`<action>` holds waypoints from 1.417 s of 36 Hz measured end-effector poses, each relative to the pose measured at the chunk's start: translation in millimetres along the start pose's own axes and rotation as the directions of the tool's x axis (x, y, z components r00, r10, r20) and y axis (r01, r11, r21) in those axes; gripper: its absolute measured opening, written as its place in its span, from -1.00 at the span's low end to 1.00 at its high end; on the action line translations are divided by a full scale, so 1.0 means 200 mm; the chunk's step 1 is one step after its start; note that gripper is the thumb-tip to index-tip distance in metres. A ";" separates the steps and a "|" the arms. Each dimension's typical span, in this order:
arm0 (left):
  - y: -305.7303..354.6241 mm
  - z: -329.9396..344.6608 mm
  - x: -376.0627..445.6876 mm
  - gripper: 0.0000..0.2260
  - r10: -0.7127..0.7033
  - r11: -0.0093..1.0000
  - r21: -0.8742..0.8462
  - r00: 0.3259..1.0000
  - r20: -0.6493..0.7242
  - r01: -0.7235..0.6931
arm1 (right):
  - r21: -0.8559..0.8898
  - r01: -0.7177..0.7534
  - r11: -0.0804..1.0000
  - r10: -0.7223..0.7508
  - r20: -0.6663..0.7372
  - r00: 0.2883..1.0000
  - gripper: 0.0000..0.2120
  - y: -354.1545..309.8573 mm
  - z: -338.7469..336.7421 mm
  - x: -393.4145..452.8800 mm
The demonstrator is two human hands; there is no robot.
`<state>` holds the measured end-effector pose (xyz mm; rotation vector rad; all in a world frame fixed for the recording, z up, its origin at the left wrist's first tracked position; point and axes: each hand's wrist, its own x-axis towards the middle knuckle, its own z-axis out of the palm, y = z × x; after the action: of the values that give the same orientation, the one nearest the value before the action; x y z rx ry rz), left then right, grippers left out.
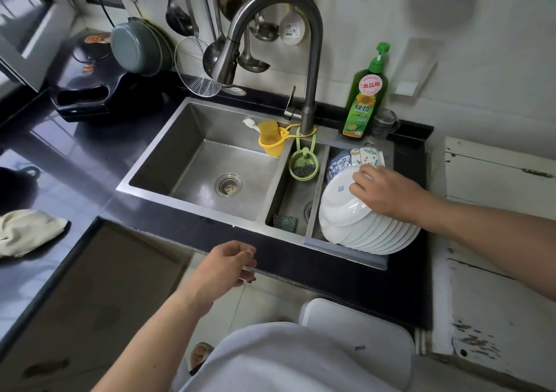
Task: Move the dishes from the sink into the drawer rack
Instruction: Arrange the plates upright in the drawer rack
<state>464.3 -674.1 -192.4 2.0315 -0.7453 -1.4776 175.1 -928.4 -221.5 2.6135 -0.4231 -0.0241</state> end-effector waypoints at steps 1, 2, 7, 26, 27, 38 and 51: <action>0.00 0.01 0.00 -0.84 -0.002 1.000 0.000 1.000 0.002 0.002 | 0.007 -0.045 0.999 0.045 -0.018 0.999 -0.82 0.01 -0.02 0.00; 0.00 0.01 0.01 -0.84 -0.004 1.000 0.001 1.000 0.002 0.004 | 0.022 -0.103 0.994 0.104 -0.028 0.994 -0.83 0.01 -0.04 0.01; 0.00 0.02 0.02 -0.84 -0.024 0.999 -0.024 1.000 0.016 0.024 | 0.422 -0.594 0.685 0.657 -0.004 0.754 -0.76 -0.13 -0.18 0.09; -0.05 0.13 0.02 -0.65 -0.069 0.566 -0.824 0.994 -0.082 -0.029 | 0.203 -0.390 -0.898 -0.144 0.702 0.697 -0.62 -1.08 -0.42 0.33; -0.06 0.12 0.02 -0.65 -0.093 0.548 -0.835 0.989 -0.115 -0.046 | 0.331 -0.494 -0.804 -0.180 0.656 0.733 -0.62 -1.03 -0.42 0.31; -0.07 0.10 -0.04 -0.69 -0.150 0.498 -0.861 0.968 -0.202 -0.103 | 0.354 -0.049 0.934 -0.173 0.567 0.805 -0.47 -0.21 -0.05 0.25; -0.08 0.07 -0.07 -0.69 -0.187 0.479 -0.873 0.962 -0.201 -0.089 | 0.269 0.060 0.961 -0.219 0.610 0.762 -0.34 0.00 -0.01 0.11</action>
<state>450.0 -654.4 -197.9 1.3477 0.2316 -1.1687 197.2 -933.3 -218.2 2.8065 -0.4717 -1.0002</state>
